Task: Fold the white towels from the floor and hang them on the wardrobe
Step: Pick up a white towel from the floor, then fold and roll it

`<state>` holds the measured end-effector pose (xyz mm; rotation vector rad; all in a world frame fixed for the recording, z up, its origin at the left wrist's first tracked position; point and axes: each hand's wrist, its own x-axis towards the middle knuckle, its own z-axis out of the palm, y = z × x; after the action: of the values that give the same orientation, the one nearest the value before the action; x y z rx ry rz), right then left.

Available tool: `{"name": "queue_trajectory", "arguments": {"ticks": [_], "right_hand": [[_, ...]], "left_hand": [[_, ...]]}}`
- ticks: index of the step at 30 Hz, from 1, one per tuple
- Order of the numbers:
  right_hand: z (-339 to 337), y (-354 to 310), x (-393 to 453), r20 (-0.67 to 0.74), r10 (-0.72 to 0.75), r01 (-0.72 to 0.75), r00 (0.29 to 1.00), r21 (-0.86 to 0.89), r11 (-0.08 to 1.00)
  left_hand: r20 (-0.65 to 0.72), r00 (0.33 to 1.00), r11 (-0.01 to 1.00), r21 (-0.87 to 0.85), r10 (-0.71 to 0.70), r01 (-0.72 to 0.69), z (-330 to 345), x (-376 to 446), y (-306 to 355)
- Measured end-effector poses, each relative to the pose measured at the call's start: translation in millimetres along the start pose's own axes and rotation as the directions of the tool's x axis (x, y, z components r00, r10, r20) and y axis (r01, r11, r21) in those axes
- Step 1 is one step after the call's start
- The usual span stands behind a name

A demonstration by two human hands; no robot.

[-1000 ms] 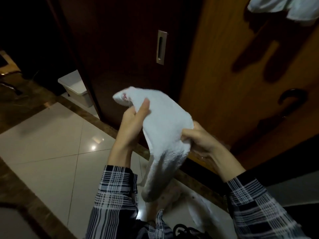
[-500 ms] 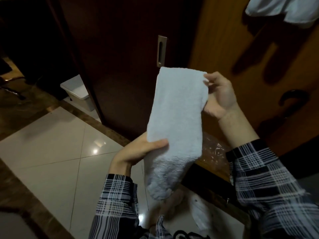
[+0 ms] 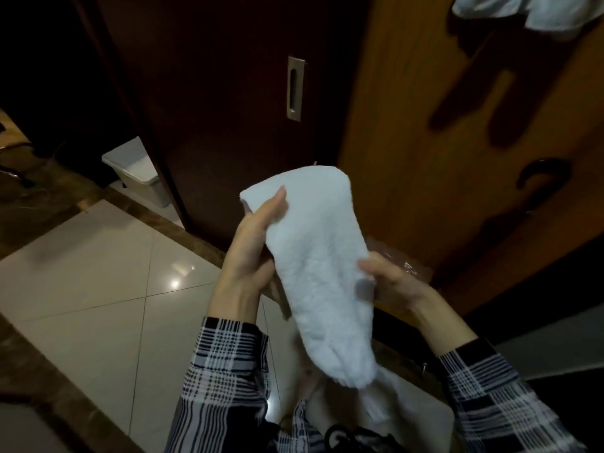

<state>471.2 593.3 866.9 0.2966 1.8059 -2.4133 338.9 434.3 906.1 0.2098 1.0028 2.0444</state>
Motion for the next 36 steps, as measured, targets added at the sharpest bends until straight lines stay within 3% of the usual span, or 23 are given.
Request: {"name": "queue_trajectory", "arguments": {"ticks": [2,4,7,10,12,14,15,16,18,19,23,29,32,34,36], "right_hand": [[-1.8,3.5,-2.2,-0.085,0.036,-0.057,0.996,-0.259,0.964],[-3.2,4.3,-2.2,-0.154,0.053,-0.102,0.987,-0.335,0.937],[2.6,-7.2,-1.1,-0.171,0.061,-0.087,0.983,-0.152,0.985],[15.2,-31.2,4.5,-0.305,-0.001,0.032,0.952,0.096,0.995],[22.0,-47.7,11.1,-0.36,-0.012,0.105,0.933,0.239,0.965],[30.3,-66.2,20.8,-0.327,0.007,0.119,0.945,0.364,0.924],[30.9,-71.4,27.1,-0.31,0.034,0.091,0.95,0.381,0.92],[30.8,-75.6,33.3,-0.289,0.069,0.052,0.955,0.394,0.918],[28.7,-77.8,46.0,-0.331,0.15,-0.002,0.932,0.407,0.913],[27.1,-76.2,50.3,-0.366,0.183,-0.019,0.913,0.409,0.912],[29.1,-68.6,53.4,-0.36,0.278,-0.114,0.891,0.414,0.903],[32.5,-62.8,36.7,-0.397,0.291,-0.122,0.87,0.398,0.909],[29.9,-48.8,30.5,-0.476,0.303,-0.096,0.825,0.411,0.907],[33.4,-40.9,22.6,-0.489,0.333,-0.082,0.806,0.465,0.882],[36.7,-36.4,17.4,-0.432,0.396,-0.105,0.81,0.558,0.823]], "left_hand": [[-0.076,0.997,0.997,-0.078,-0.005,-0.001,-11.3,8.7,-4.0],[-0.181,0.984,0.991,-0.133,-0.001,-0.024,-21.7,15.1,-7.2],[-0.224,0.973,0.98,-0.201,-0.047,0.001,-34.5,18.6,-11.1],[-0.166,0.976,0.971,-0.213,-0.144,0.107,-33.0,14.4,-14.4],[-0.154,0.973,0.983,-0.102,-0.169,0.155,-27.3,12.2,-15.9],[-0.208,0.973,0.974,0.179,-0.099,0.137,-22.5,9.7,-16.4],[-0.247,0.969,0.905,0.417,0.031,0.077,-23.4,8.7,-16.9],[-0.253,0.942,0.759,0.651,0.221,-0.003,-24.0,6.2,-16.8],[-0.105,0.859,0.469,0.867,0.501,-0.168,-24.3,1.9,-14.8],[-0.025,0.837,0.402,0.885,0.547,-0.236,-25.1,0.4,-14.9],[0.265,0.821,0.333,0.817,0.507,-0.47,-19.6,-0.7,-9.2],[0.537,0.639,0.131,0.7,0.551,-0.702,-14.9,8.8,-11.1],[0.466,0.67,0.219,0.703,0.578,-0.677,-5.1,10.7,-17.4],[0.42,0.633,0.15,0.746,0.65,-0.649,1.6,11.1,-20.5],[0.441,0.676,0.19,0.738,0.591,-0.647,-1.0,12.6,-27.7]]}}
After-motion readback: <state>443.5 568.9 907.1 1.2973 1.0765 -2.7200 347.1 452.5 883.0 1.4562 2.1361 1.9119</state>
